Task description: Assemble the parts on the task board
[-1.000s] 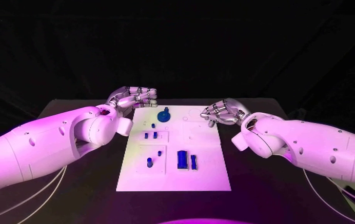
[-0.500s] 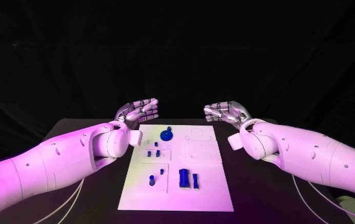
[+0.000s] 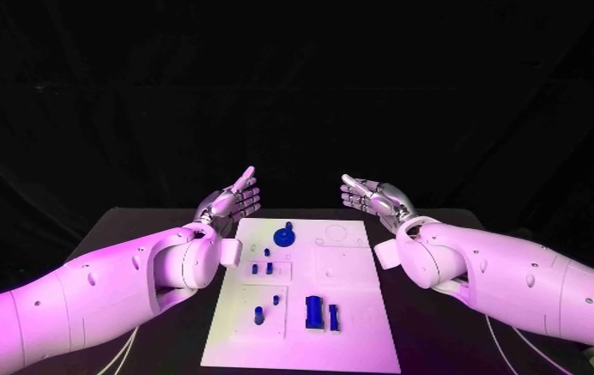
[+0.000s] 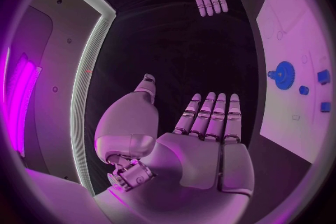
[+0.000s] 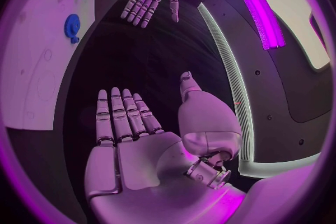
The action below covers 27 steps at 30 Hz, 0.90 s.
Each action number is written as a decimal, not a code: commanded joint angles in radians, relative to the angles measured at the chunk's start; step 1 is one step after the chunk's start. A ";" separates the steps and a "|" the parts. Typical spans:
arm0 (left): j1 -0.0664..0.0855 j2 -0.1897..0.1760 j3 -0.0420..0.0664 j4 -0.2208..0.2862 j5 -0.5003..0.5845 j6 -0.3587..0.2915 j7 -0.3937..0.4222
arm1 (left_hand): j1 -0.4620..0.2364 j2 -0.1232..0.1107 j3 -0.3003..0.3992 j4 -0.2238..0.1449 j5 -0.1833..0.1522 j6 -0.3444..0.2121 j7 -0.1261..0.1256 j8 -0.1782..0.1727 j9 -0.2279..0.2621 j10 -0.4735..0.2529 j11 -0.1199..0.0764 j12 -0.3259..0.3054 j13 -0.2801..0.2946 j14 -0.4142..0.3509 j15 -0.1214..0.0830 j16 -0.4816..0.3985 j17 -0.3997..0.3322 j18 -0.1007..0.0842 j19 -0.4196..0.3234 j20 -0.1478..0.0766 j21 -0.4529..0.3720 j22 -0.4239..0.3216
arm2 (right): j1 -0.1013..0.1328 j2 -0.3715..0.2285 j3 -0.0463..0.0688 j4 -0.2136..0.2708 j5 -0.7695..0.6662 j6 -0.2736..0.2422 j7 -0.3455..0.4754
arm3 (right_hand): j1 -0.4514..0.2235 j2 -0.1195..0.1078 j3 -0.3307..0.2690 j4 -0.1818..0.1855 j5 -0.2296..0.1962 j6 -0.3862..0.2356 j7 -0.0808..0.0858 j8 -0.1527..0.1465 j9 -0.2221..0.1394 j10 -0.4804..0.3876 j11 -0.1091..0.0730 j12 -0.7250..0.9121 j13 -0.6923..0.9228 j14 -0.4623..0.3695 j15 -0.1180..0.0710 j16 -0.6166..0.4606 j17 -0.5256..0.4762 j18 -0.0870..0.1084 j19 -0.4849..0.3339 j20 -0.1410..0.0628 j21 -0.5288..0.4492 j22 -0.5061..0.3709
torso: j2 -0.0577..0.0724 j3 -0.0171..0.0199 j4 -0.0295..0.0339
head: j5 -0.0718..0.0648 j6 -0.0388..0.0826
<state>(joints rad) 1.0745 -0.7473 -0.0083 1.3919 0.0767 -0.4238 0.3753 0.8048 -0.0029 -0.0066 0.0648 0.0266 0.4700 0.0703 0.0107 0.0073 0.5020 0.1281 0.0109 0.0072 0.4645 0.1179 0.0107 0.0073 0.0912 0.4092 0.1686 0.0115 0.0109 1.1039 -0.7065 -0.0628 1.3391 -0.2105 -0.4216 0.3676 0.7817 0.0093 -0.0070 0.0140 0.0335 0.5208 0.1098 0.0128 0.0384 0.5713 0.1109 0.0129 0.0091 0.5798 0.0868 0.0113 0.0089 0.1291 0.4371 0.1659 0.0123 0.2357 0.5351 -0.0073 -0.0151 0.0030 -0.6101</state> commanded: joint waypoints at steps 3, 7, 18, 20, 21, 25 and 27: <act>-0.012 -0.015 0.005 0.093 -0.051 -0.217 0.097 | -0.299 0.003 0.007 -0.065 -0.027 -0.174 -0.070 -0.011 -0.007 -0.186 -0.048 -0.011 -0.007 -0.172 -0.044 -0.011 -0.007 -0.091 -0.151 -0.063 -0.012 -0.011 | -0.027 -0.037 0.030 0.117 0.132 -0.216 0.100 | -0.290 -0.009 0.007 -0.014 -0.034 -0.193 -0.110 -0.013 -0.038 -0.212 -0.111 -0.013 -0.009 -0.215 -0.087 -0.011 -0.009 -0.048 -0.162 -0.061 -0.012 -0.087 | 0.009 0.0073 0.0151 | -0.003 0.010; -0.019 -0.026 0.007 0.142 -0.066 -0.292 0.125 | -0.375 0.003 0.007 -0.065 -0.027 -0.220 -0.070 -0.011 -0.007 -0.234 -0.128 -0.011 -0.007 -0.216 -0.118 -0.011 -0.007 -0.091 -0.191 -0.079 -0.012 -0.011 | -0.042 -0.058 0.049 0.183 0.177 -0.292 0.130 | -0.365 -0.009 0.007 -0.014 -0.034 -0.243 -0.110 -0.013 -0.038 -0.267 -0.111 -0.013 -0.009 -0.271 -0.087 -0.011 -0.009 -0.129 -0.204 -0.078 -0.012 -0.110 | 0.009 0.0073 0.0151 | -0.003 0.010; -0.025 -0.033 0.008 0.178 -0.077 -0.346 0.145 | -0.533 0.003 0.007 -0.065 -0.027 -0.312 -0.070 -0.011 -0.007 -0.332 -0.128 -0.011 -0.007 -0.308 -0.118 -0.011 -0.007 -0.091 -0.273 -0.169 -0.012 -0.011 | -0.054 -0.073 0.063 0.231 0.211 -0.348 0.152 | -0.518 -0.009 0.007 -0.014 -0.034 -0.346 -0.110 -0.013 -0.038 -0.379 -0.111 -0.013 -0.009 -0.385 -0.087 -0.011 -0.009 -0.129 -0.290 -0.166 -0.012 -0.156 | 0.009 0.0073 0.0151 | -0.003 0.010; -0.025 -0.033 0.008 0.178 -0.077 -0.346 0.145 | -0.551 0.003 0.007 -0.065 -0.027 -0.322 -0.070 -0.011 -0.007 -0.344 -0.128 -0.011 -0.007 -0.318 -0.118 -0.011 -0.007 -0.091 -0.282 -0.169 -0.012 -0.011 | -0.054 -0.073 0.063 0.231 0.211 -0.348 0.152 | -0.536 -0.009 0.007 -0.014 -0.034 -0.357 -0.110 -0.013 -0.038 -0.392 -0.111 -0.013 -0.009 -0.398 -0.087 -0.011 -0.009 -0.129 -0.300 -0.166 -0.012 -0.162 | 0.009 0.0073 0.0151 | -0.003 0.010; -0.025 -0.033 0.008 0.178 -0.077 -0.346 0.145 | -0.561 0.003 0.007 -0.065 -0.027 -0.328 -0.070 -0.011 -0.007 -0.350 -0.128 -0.011 -0.007 -0.324 -0.118 -0.011 -0.007 -0.091 -0.286 -0.169 -0.012 -0.011 | -0.054 -0.073 0.063 0.231 0.211 -0.348 0.152 | -0.545 -0.009 0.007 -0.014 -0.034 -0.364 -0.110 -0.013 -0.038 -0.399 -0.111 -0.013 -0.009 -0.405 -0.087 -0.011 -0.009 -0.129 -0.304 -0.166 -0.012 -0.165 | 0.009 0.0073 0.0151 | -0.003 0.010; -0.025 -0.033 0.008 0.178 -0.077 -0.346 0.145 | -0.603 0.003 0.007 -0.065 -0.027 -0.353 -0.070 -0.011 -0.007 -0.376 -0.128 -0.011 -0.007 -0.348 -0.118 -0.011 -0.007 -0.091 -0.306 -0.169 -0.012 -0.011 | -0.054 -0.073 0.063 0.231 0.211 -0.348 0.152 | -0.585 -0.009 0.007 -0.014 -0.034 -0.391 -0.110 -0.013 -0.038 -0.428 -0.111 -0.013 -0.009 -0.435 -0.087 -0.011 -0.009 -0.129 -0.325 -0.166 -0.012 -0.236 | 0.009 0.0073 0.0151 | -0.003 0.010; -0.025 -0.033 0.008 0.178 -0.077 -0.346 0.145 | -0.619 0.003 0.007 -0.065 -0.027 -0.361 -0.070 -0.011 -0.007 -0.386 -0.128 -0.011 -0.007 -0.357 -0.118 -0.011 -0.007 -0.091 -0.313 -0.169 -0.012 -0.011 | -0.054 -0.073 0.063 0.231 0.211 -0.348 0.152 | -0.601 -0.009 0.007 -0.014 -0.034 -0.400 -0.110 -0.013 -0.038 -0.439 -0.111 -0.013 -0.009 -0.446 -0.087 -0.011 -0.009 -0.129 -0.334 -0.166 -0.012 -0.236 | 0.009 0.0073 0.0151 | -0.003 0.010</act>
<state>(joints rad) 1.0497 -0.7810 -0.0012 1.5670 0.0146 -0.7564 0.4956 0.2546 -0.0001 -0.0001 0.0054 0.0049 0.1484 0.0004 0.0068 0.0016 0.1587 0.0032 0.0058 0.0011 0.1466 0.0019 0.0066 0.0011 0.0149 0.1317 0.0074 0.0036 0.0010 1.0506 -0.7800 -0.0006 1.5683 -0.0037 -0.7599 0.4982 0.2481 0.0003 0.0017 0.0053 0.0050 0.1648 0.0018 0.0070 0.0015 0.1813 0.0018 0.0038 0.0014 0.1831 0.0002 0.0038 0.0017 0.0213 0.1418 0.0069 0.0048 0.0384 0.5442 0.0001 0.0000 0.0000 -0.5999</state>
